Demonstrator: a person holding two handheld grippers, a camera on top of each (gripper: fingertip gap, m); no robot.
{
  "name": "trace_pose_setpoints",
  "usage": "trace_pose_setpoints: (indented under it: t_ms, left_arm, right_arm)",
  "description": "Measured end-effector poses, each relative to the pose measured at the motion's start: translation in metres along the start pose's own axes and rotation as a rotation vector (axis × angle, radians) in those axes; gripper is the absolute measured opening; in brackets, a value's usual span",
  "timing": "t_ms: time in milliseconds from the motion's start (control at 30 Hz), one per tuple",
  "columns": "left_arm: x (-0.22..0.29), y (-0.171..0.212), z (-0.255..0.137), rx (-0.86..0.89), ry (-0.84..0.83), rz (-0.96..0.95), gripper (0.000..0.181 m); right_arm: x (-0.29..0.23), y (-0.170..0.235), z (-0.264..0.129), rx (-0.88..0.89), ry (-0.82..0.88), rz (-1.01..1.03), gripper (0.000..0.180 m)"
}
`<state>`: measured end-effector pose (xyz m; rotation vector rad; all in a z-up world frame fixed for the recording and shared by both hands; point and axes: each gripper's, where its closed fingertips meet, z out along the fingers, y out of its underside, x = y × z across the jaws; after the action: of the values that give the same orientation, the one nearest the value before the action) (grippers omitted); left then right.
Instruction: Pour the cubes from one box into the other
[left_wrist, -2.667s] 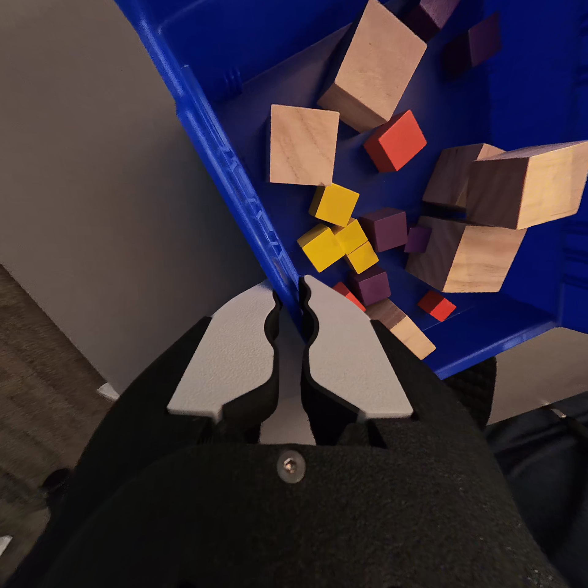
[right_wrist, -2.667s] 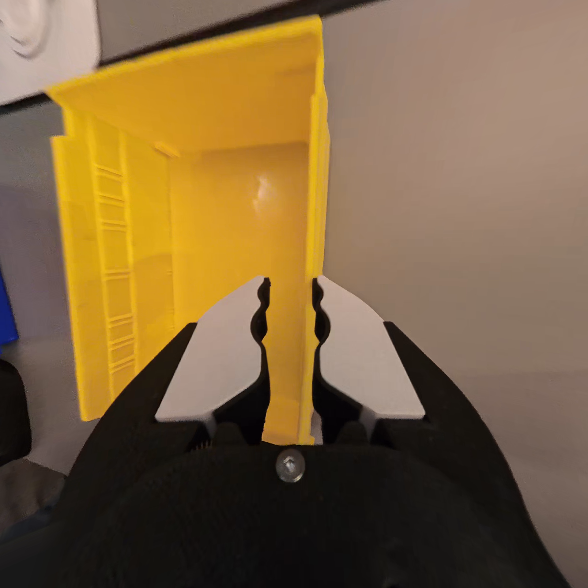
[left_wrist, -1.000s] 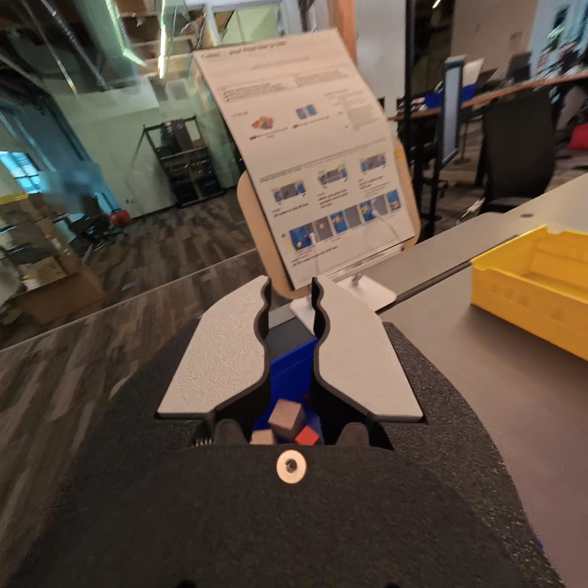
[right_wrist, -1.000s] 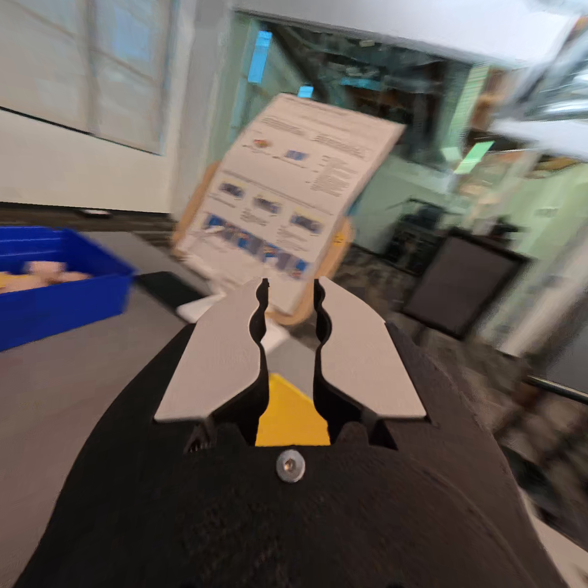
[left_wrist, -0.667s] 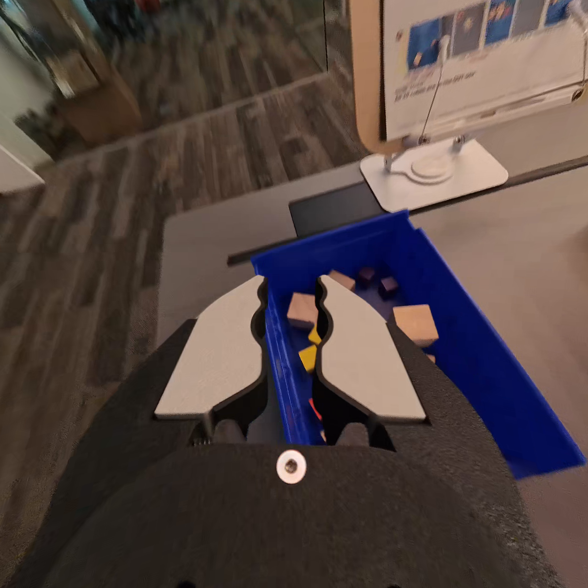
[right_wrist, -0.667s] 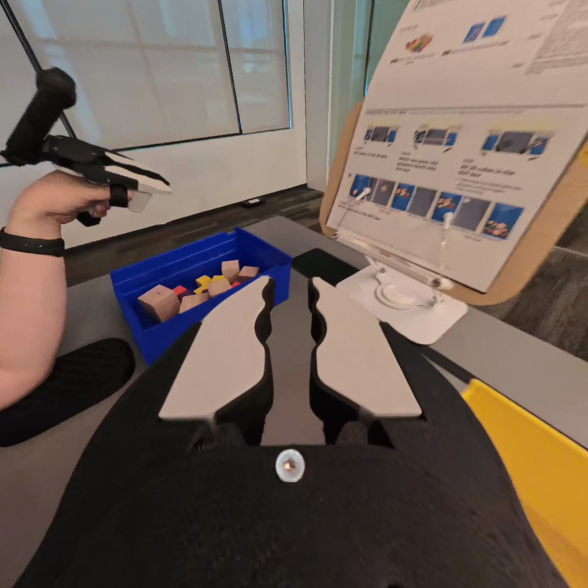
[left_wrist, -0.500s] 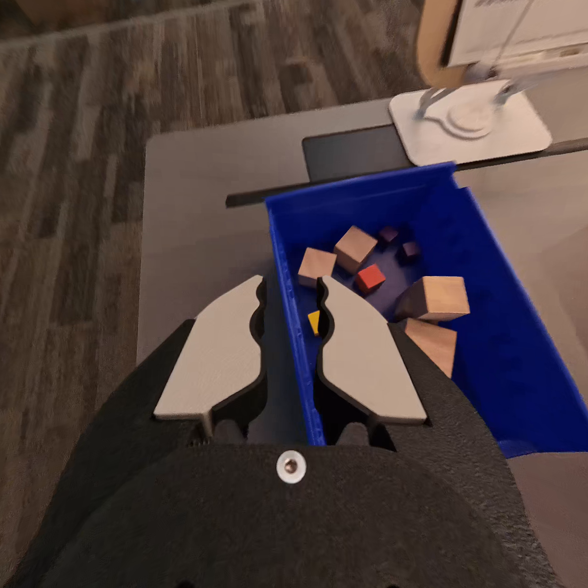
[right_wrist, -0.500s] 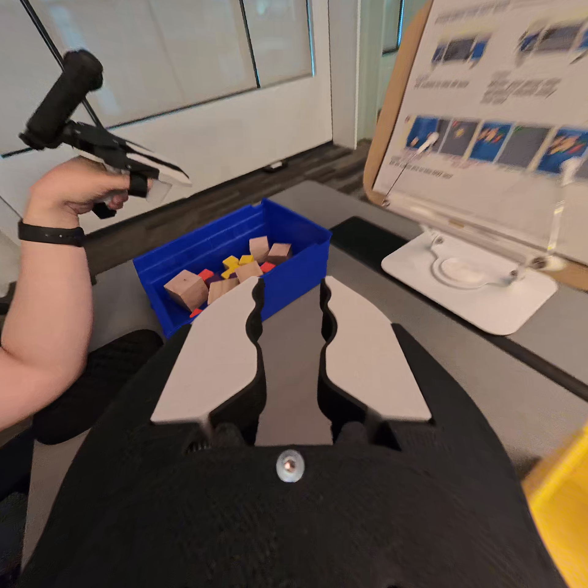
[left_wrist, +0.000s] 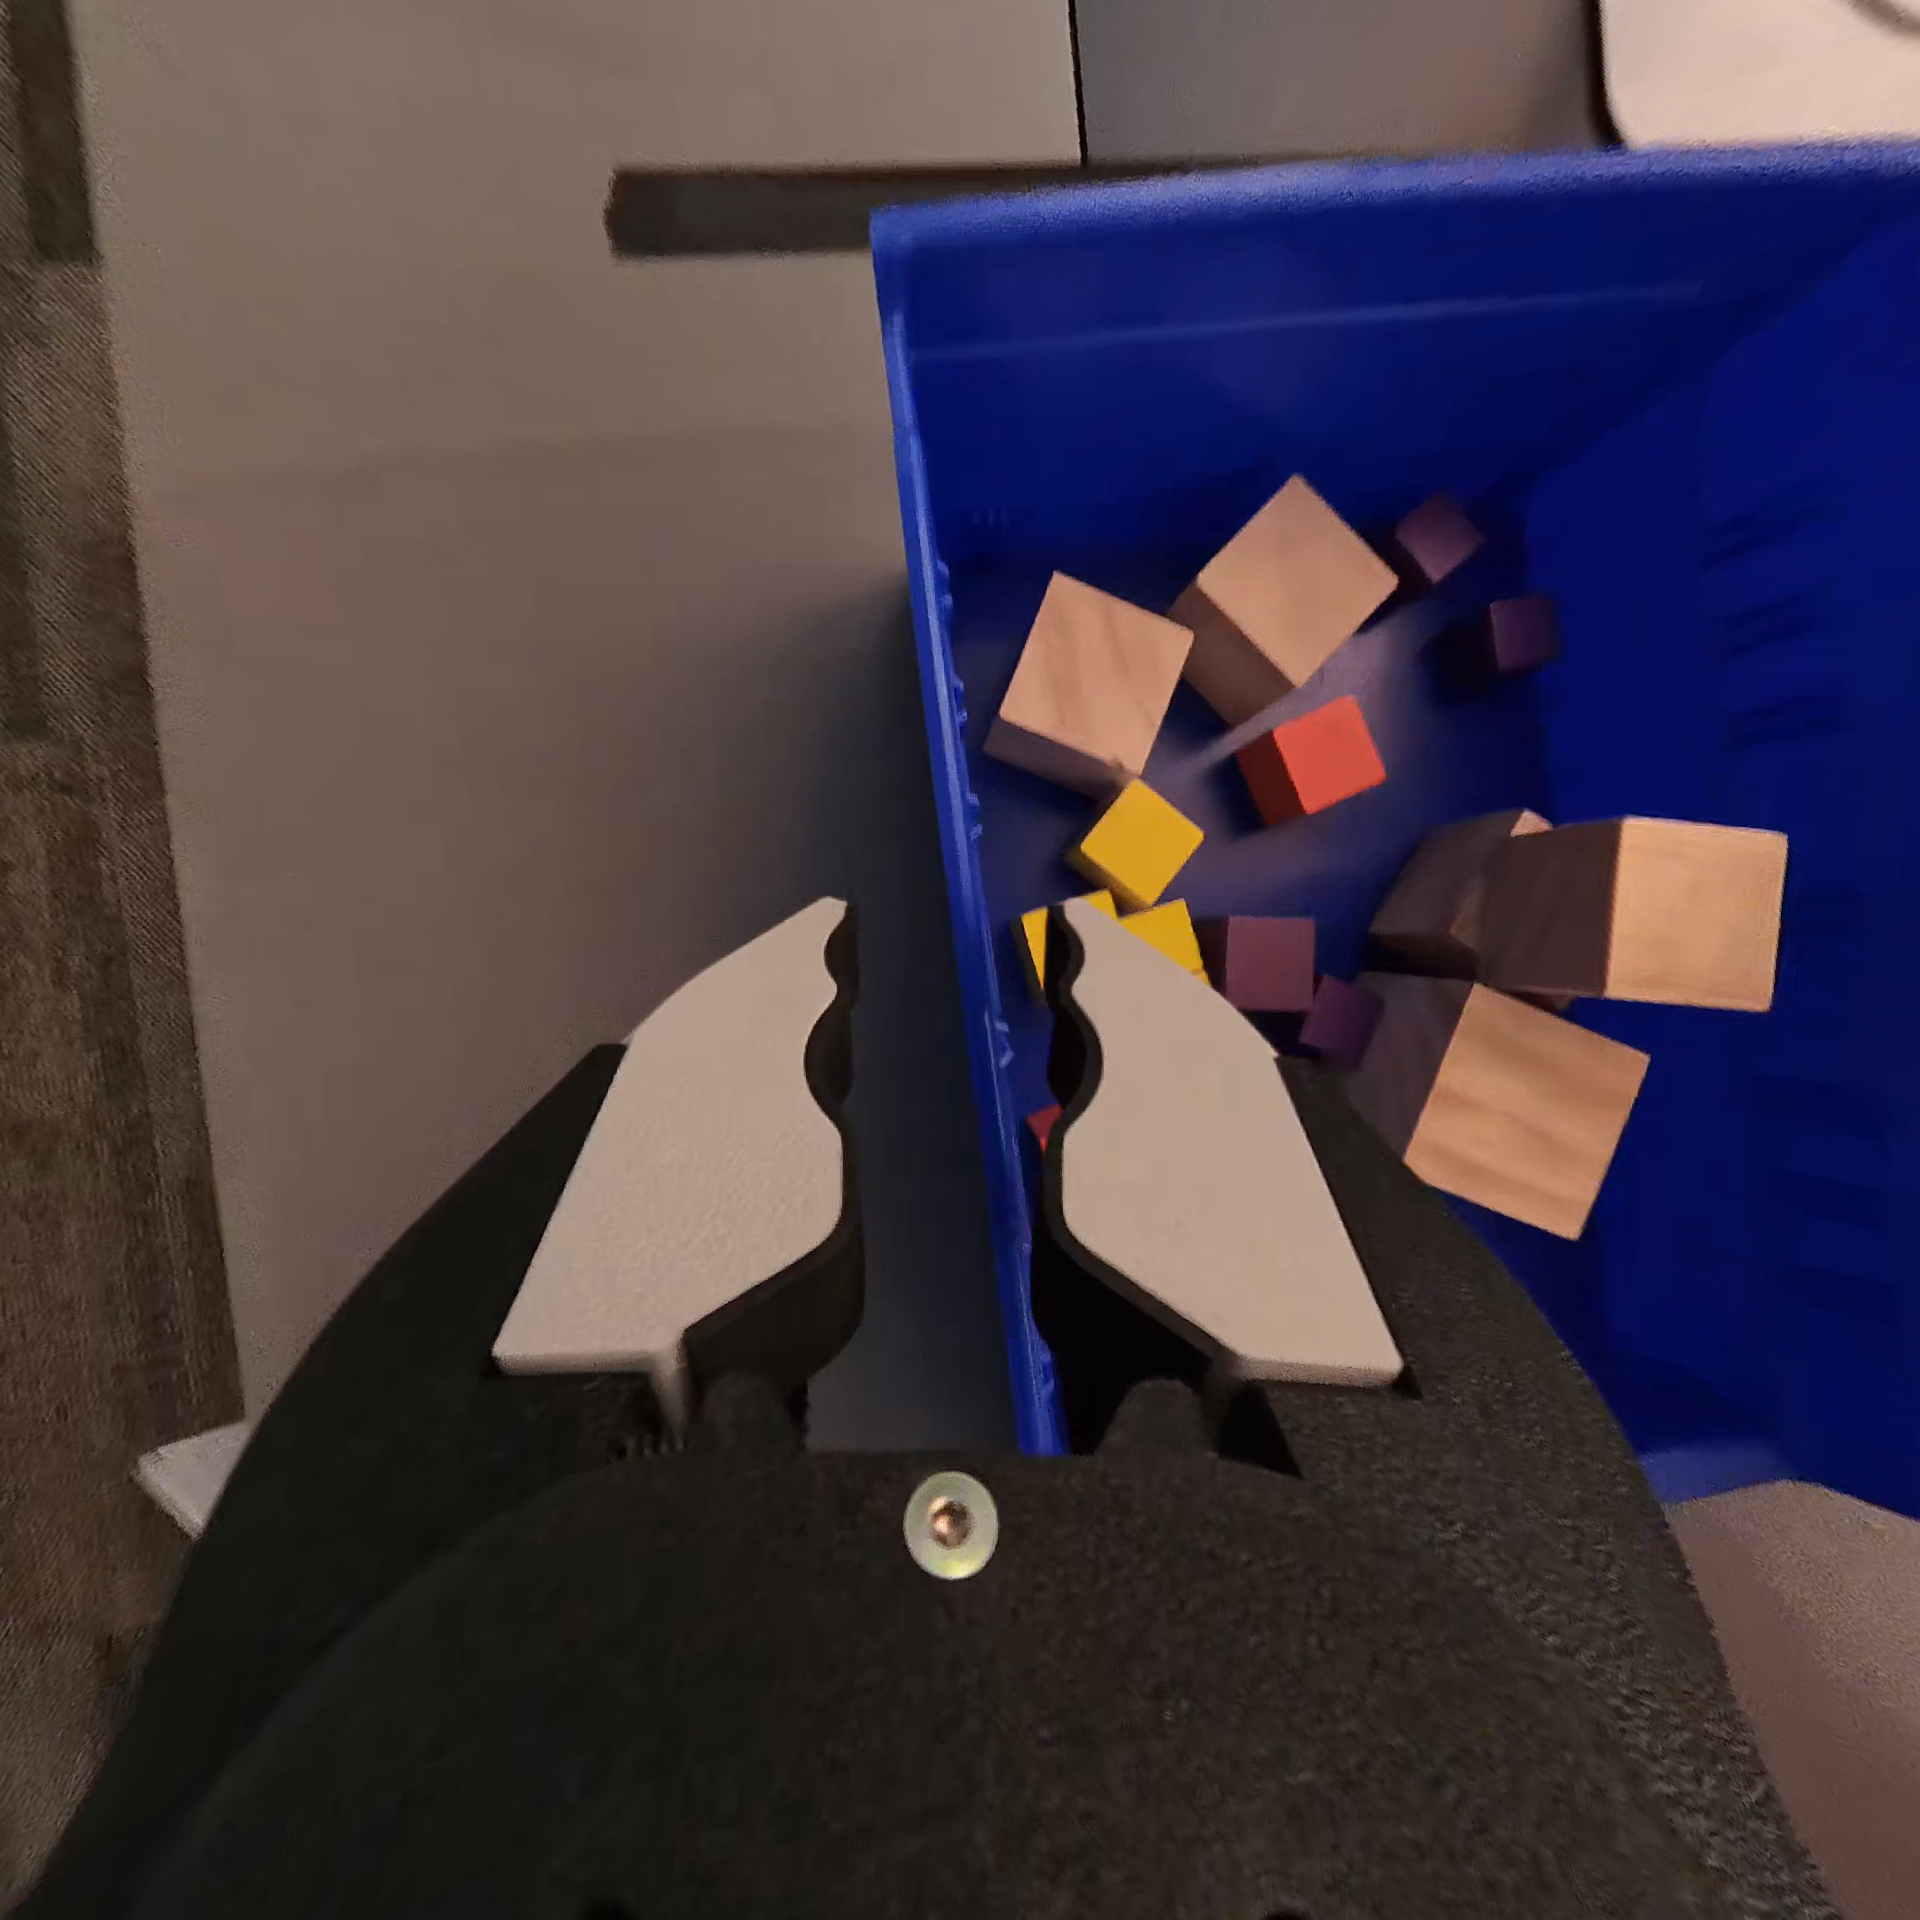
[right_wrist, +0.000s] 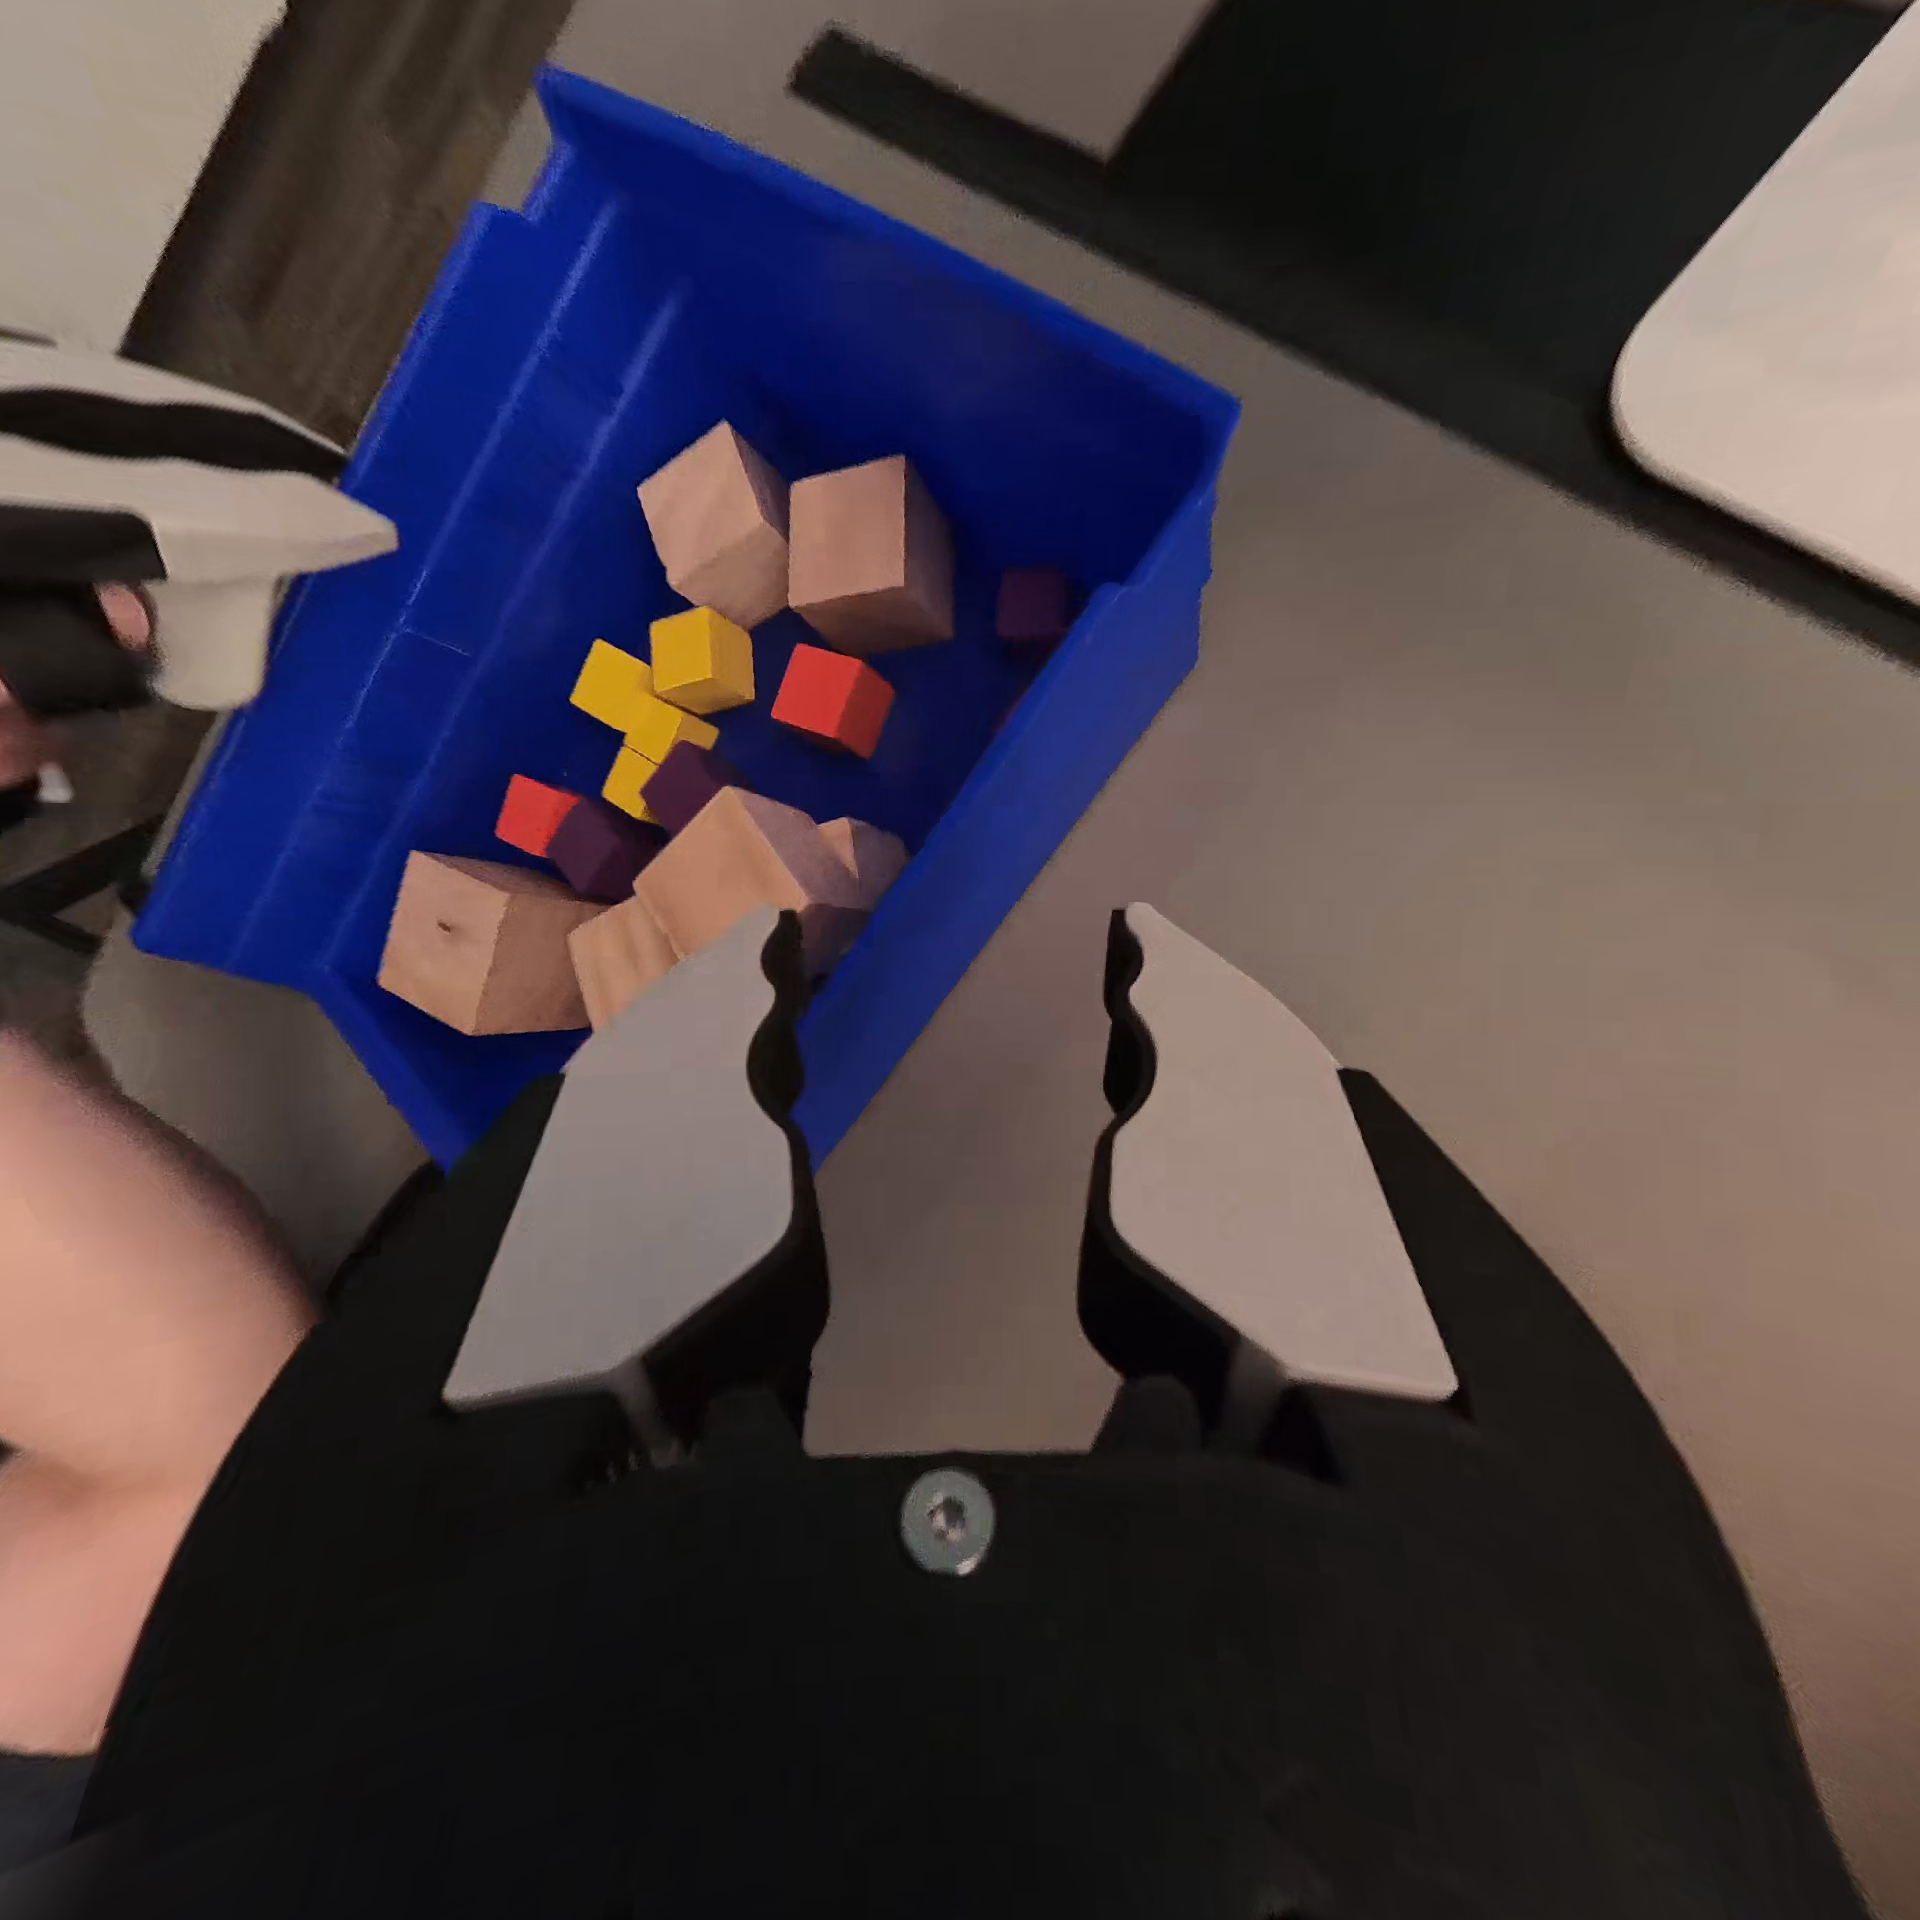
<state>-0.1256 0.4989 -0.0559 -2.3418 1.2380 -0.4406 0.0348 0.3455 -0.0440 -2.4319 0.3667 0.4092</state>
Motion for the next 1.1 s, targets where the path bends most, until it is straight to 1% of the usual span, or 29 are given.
trace_pose_setpoints:
  t_ms: [100, 167, 200, 267, 367, 500, 567, 733, 900, 1100]
  left_arm:
    - [0.003, 0.013, 0.007, -0.079, 0.032, 0.003, 0.033]
    - [0.005, 0.019, 0.012, -0.123, 0.054, -0.006, 0.032]
    - [0.006, 0.021, 0.014, -0.141, 0.055, -0.005, 0.031]
    - [0.008, 0.026, 0.019, -0.177, 0.054, 0.01, 0.028]
    - [0.004, 0.029, 0.026, -0.215, 0.019, 0.028, 0.018]
    - [0.006, 0.038, 0.035, -0.271, 0.037, 0.034, 0.01]
    - [0.007, 0.041, 0.038, -0.291, 0.048, 0.027, 0.009]
    - [0.008, 0.044, 0.041, -0.306, 0.063, 0.009, 0.008]
    - [0.007, 0.046, 0.042, -0.331, 0.035, 0.009, 0.008]
    - [0.008, 0.047, 0.042, -0.34, 0.055, 0.021, 0.007]
  right_arm:
    - [-0.005, 0.005, 0.018, -0.127, -0.006, 0.104, 0.057]
    - [0.002, 0.007, 0.027, -0.186, 0.077, 0.11, 0.054]
    - [0.006, 0.008, 0.031, -0.209, 0.123, 0.109, 0.05]
    - [0.004, 0.011, 0.039, -0.256, 0.15, 0.125, 0.045]
    - [0.006, 0.011, 0.05, -0.298, 0.205, 0.144, 0.039]
    - [0.01, 0.023, 0.061, -0.38, 0.251, 0.206, 0.036]
    - [0.013, 0.03, 0.067, -0.422, 0.269, 0.216, 0.034]
    - [0.01, 0.034, 0.071, -0.484, 0.291, 0.2, 0.019]
    - [0.011, 0.035, 0.069, -0.498, 0.333, 0.231, 0.017]
    - [0.008, 0.037, 0.071, -0.487, 0.282, 0.274, 0.01]
